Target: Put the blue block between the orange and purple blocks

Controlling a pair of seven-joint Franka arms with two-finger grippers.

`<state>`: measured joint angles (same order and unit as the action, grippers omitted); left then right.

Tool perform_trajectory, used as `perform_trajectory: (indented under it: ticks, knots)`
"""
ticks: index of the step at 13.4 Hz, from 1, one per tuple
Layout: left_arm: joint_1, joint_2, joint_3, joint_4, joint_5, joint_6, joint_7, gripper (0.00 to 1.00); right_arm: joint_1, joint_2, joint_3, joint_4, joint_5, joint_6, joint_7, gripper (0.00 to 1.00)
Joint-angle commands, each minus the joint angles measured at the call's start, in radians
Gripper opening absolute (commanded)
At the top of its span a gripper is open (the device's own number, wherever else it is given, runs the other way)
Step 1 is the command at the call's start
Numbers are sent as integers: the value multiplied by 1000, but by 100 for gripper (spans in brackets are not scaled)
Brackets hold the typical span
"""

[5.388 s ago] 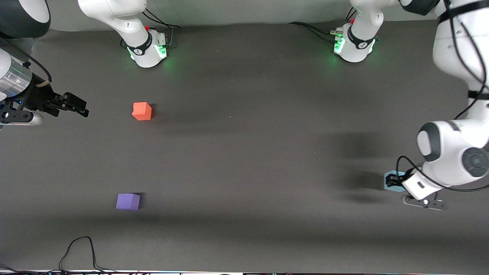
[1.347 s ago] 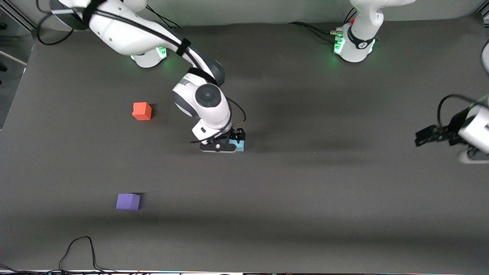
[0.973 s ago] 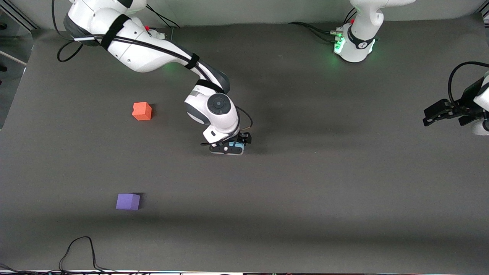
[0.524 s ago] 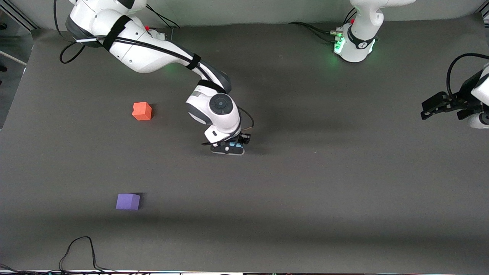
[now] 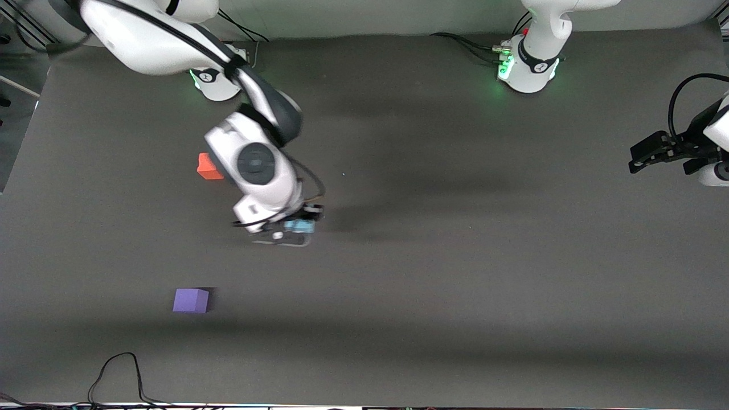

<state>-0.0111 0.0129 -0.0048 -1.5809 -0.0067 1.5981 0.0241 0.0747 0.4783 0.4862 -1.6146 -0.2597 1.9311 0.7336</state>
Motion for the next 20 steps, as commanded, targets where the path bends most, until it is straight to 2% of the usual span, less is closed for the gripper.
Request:
perform_trajectory:
  ticks: [1, 3, 5, 8, 10, 16, 17, 18, 20]
  knots:
    - [-21, -10, 16, 7, 14, -27, 16, 100, 2, -131, -185, -115, 86, -8, -251, 43]
    - [-21, -10, 16, 4, 16, -27, 19, 100, 2, -177, -300, -207, 137, 61, -391, 44]
    - [-20, -10, 16, 2, 16, -29, 34, 100, 2, -228, -385, -341, 197, 187, -508, 44]
    - [-20, -8, 16, -7, 16, -29, 66, 100, 1, -222, -466, -528, 200, 449, -603, 44]
    - [-14, -8, 16, -7, 16, -29, 66, 100, -3, -192, -477, -588, 200, 572, -617, 44]
    - [-12, -7, 17, -5, 16, -29, 66, 100, -4, -127, -494, -627, 200, 683, -617, 45]
    - [-12, -8, 17, -5, 16, -30, 68, 100, -3, -127, -495, -625, 201, 683, -615, 54]
    - [-10, -8, 17, -4, 16, -35, 66, 100, -3, -132, -495, -625, 201, 680, -606, 100]
    - [-13, -8, 17, -2, 16, -30, 65, 100, -3, -168, -497, -624, 201, 651, -606, 100]
